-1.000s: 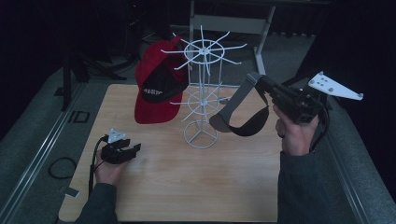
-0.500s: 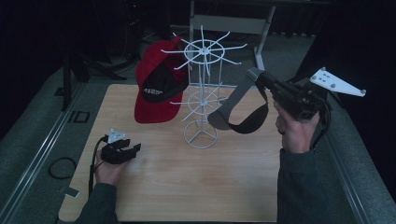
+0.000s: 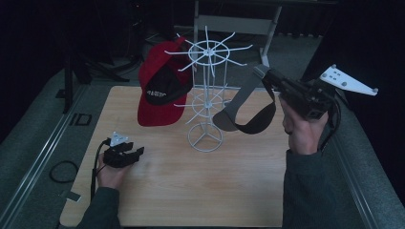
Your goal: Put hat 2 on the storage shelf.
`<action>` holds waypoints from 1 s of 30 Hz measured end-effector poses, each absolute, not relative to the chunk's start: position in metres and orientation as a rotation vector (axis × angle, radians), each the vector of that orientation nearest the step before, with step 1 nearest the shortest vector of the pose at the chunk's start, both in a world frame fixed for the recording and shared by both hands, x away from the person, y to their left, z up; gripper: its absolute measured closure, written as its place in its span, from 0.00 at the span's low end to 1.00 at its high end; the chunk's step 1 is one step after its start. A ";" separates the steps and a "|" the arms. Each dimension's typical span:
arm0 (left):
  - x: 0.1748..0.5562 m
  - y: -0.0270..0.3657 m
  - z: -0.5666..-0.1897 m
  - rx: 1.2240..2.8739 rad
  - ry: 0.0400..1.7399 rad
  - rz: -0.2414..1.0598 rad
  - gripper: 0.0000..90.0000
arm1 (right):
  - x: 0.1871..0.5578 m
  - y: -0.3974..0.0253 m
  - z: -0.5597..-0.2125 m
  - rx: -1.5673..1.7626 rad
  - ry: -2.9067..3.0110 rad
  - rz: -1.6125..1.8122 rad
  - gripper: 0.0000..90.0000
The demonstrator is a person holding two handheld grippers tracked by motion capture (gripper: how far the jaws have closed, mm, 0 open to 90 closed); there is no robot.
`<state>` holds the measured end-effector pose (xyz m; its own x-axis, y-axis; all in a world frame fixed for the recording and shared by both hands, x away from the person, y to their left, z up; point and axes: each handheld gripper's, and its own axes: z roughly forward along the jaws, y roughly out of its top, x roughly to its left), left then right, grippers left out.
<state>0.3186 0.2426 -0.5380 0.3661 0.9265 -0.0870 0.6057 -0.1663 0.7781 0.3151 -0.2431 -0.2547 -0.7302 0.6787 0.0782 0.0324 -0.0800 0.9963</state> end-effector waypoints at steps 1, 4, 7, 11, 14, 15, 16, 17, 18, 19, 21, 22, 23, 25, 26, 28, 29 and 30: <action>0.319 0.243 -0.538 1.873 1.333 0.539 0.53 | 0.315 -0.242 -0.254 0.764 1.739 1.863 0.99; 0.319 0.243 -0.538 1.871 1.334 0.539 0.53 | 0.316 -0.241 -0.253 0.763 1.739 1.865 0.99; 0.319 0.243 -0.538 1.868 1.336 0.540 0.53 | 0.317 -0.240 -0.252 0.761 1.734 1.871 0.99; 0.319 0.243 -0.538 1.869 1.337 0.539 0.53 | 0.318 -0.239 -0.250 0.757 1.733 1.870 0.99; 0.319 0.243 -0.538 1.867 1.337 0.539 0.53 | 0.319 -0.238 -0.249 0.757 1.733 1.868 0.99; 0.319 0.243 -0.538 1.867 1.337 0.539 0.53 | 0.320 -0.238 -0.249 0.759 1.734 1.869 0.99; 0.319 0.243 -0.538 1.868 1.337 0.540 0.53 | 0.321 -0.238 -0.249 0.760 1.736 1.870 0.99; 0.319 0.243 -0.538 1.868 1.337 0.539 0.53 | 0.321 -0.237 -0.249 0.761 1.738 1.869 0.99; 0.319 0.243 -0.538 1.868 1.337 0.539 0.53 | 0.322 -0.237 -0.249 0.763 1.739 1.869 0.99; 0.319 0.243 -0.538 1.870 1.337 0.539 0.53 | 0.322 -0.236 -0.249 0.763 1.741 1.868 0.99; 0.319 0.243 -0.538 1.868 1.337 0.540 0.53 | 0.324 -0.235 -0.249 0.763 1.745 1.864 0.99; 0.319 0.244 -0.538 1.866 1.337 0.540 0.53 | 0.325 -0.234 -0.249 0.765 1.746 1.864 0.99; 0.319 0.244 -0.538 1.866 1.337 0.540 0.53 | 0.325 -0.234 -0.249 0.766 1.747 1.866 0.99; 0.319 0.244 -0.538 1.867 1.337 0.540 0.53 | 0.326 -0.232 -0.249 0.763 1.749 1.869 0.99; 0.319 0.244 -0.538 1.867 1.337 0.538 0.53 | 0.326 -0.232 -0.249 0.759 1.748 1.871 0.99; 0.319 0.244 -0.538 1.870 1.336 0.540 0.53 | 0.326 -0.230 -0.248 0.756 1.750 1.872 0.99; 0.319 0.244 -0.538 1.870 1.336 0.540 0.53 | 0.327 -0.228 -0.247 0.757 1.752 1.871 0.99; 0.318 0.244 -0.538 1.869 1.335 0.538 0.53 | 0.327 -0.227 -0.247 0.757 1.753 1.874 0.99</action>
<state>0.3184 0.2439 -0.5376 0.3634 0.9273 -0.0899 0.6058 -0.1619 0.7790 0.3272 -0.2274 -0.2465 -0.7417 0.6658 0.0809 0.0361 -0.0808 0.9961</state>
